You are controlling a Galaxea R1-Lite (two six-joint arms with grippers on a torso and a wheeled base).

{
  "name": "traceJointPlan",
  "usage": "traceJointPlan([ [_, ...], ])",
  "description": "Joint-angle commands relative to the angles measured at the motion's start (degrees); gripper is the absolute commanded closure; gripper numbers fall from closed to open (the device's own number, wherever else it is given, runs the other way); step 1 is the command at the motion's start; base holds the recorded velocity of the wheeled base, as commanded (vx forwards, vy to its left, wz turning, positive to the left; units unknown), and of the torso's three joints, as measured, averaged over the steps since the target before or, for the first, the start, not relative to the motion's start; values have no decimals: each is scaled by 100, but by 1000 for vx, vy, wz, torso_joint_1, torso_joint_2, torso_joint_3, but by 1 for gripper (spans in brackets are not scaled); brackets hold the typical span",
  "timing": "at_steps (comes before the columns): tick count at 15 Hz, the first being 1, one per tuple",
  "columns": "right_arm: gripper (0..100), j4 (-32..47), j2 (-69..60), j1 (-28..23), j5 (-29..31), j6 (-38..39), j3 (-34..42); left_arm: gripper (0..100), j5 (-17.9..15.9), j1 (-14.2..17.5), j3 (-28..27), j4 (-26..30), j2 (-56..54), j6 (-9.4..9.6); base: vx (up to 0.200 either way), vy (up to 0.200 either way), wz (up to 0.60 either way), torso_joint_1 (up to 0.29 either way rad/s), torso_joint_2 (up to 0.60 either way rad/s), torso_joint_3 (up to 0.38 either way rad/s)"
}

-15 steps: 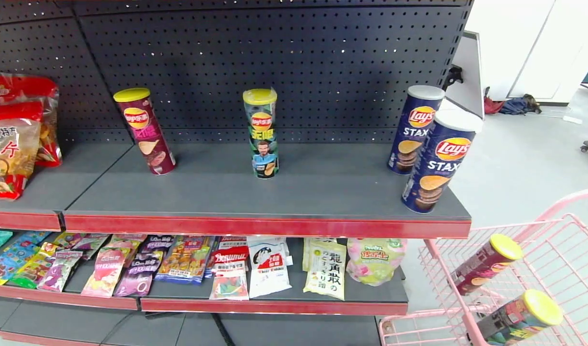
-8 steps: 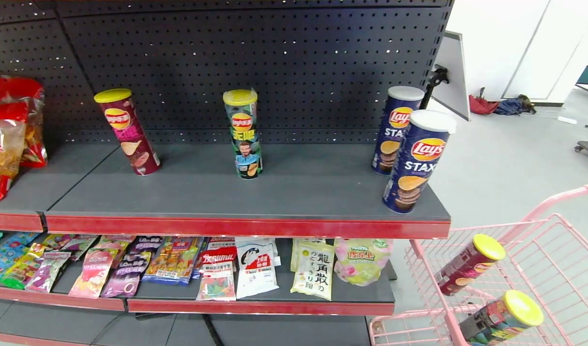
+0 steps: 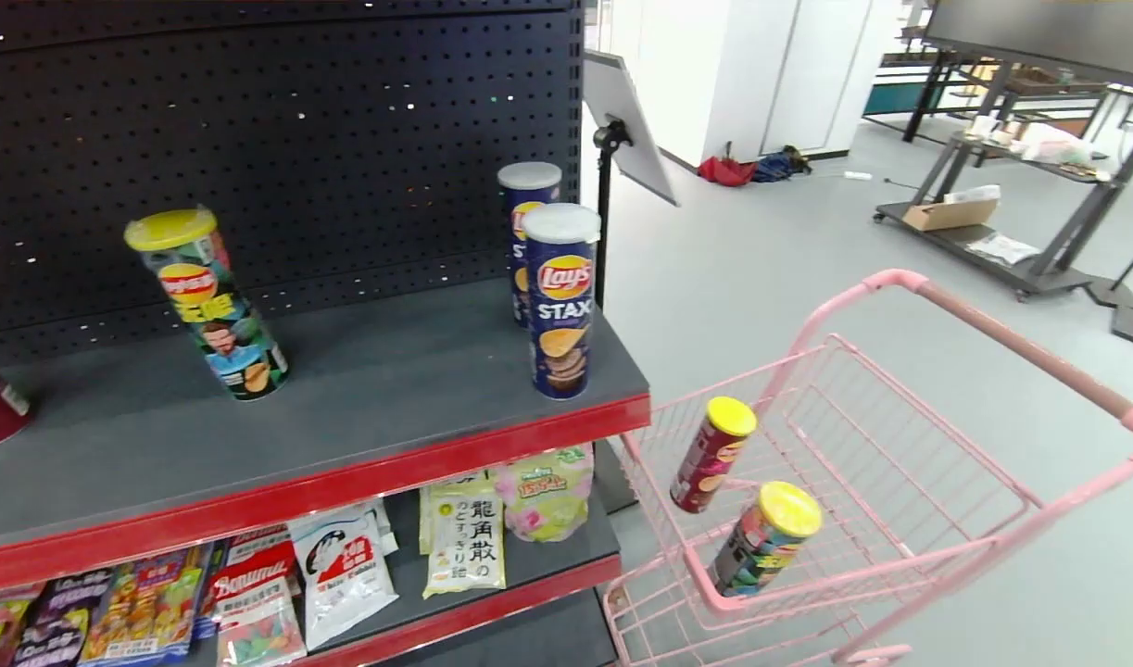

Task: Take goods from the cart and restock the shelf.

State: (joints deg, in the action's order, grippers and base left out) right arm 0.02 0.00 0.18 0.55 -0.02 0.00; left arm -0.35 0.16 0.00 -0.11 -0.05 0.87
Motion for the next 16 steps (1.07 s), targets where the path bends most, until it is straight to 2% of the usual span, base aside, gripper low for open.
traceJointPlan([
  [1,0,-2,9,-1,7,-6,0,0,0,2,0,2,5,1,0,0,0,0,0,0],
  [6,0,-2,0,-1,7,11,0,0,0,2,0,2,5,1,0,0,0,-6,11,9],
  [16,0,-2,0,-1,7,29,0,0,9,2,0,2,5,-34,0,0,0,-138,354,208],
])
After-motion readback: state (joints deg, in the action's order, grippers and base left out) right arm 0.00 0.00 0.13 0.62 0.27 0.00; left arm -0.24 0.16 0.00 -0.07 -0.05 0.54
